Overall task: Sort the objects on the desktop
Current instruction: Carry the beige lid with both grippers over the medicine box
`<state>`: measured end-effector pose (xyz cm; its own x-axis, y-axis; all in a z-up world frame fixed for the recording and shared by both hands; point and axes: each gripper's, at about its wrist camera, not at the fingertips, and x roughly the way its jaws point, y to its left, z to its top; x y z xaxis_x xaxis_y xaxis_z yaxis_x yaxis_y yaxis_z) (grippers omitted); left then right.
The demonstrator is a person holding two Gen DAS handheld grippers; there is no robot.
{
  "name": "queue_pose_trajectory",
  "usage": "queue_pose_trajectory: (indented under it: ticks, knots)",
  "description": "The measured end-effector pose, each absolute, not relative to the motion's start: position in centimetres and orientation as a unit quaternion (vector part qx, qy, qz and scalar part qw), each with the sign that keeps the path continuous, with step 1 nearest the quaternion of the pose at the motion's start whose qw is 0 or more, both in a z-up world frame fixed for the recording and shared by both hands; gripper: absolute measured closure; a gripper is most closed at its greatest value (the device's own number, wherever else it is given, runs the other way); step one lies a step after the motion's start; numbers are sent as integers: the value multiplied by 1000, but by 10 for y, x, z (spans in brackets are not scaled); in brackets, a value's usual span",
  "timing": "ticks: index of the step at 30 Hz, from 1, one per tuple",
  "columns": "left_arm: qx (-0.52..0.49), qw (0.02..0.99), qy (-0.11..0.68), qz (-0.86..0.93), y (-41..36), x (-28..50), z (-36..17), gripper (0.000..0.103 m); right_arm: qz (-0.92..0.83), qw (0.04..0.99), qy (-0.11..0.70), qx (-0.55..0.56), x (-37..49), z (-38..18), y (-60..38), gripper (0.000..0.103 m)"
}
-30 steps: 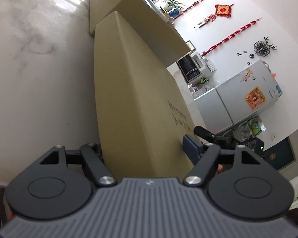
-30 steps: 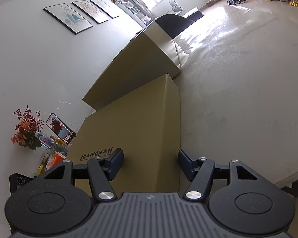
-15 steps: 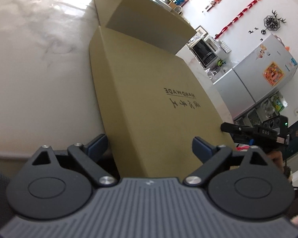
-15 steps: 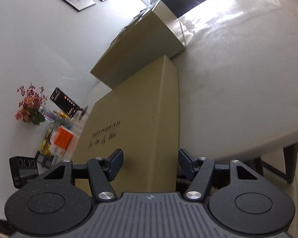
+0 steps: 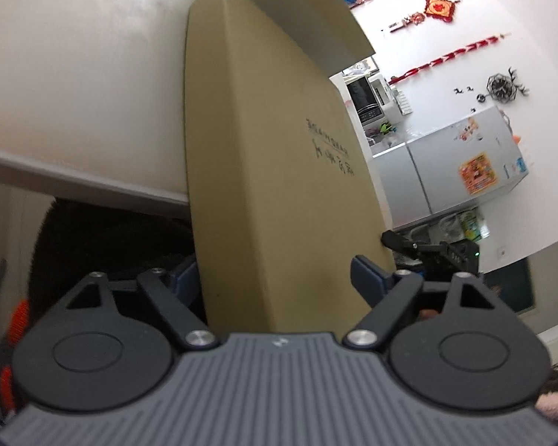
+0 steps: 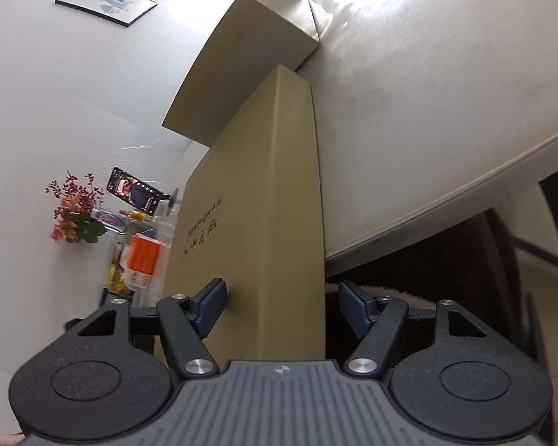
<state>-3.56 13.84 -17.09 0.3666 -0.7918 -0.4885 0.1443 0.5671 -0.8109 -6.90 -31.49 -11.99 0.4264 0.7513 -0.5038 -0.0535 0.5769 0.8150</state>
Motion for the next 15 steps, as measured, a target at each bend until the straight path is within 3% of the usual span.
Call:
queue_pose_trajectory:
  ticks: [3,5,15]
  knots:
    - [-355,749,468,-308,141,-39,-173,29,273,746,468,387,-67,-125,-310,31]
    - [-353,753,464,-307,144,-42,-170,30,279,742,466,392,-68,-125,-308,37]
    - [-355,767,434,-312,152,-56,-148,30,270,756,451,390,-78,-105,-305,37]
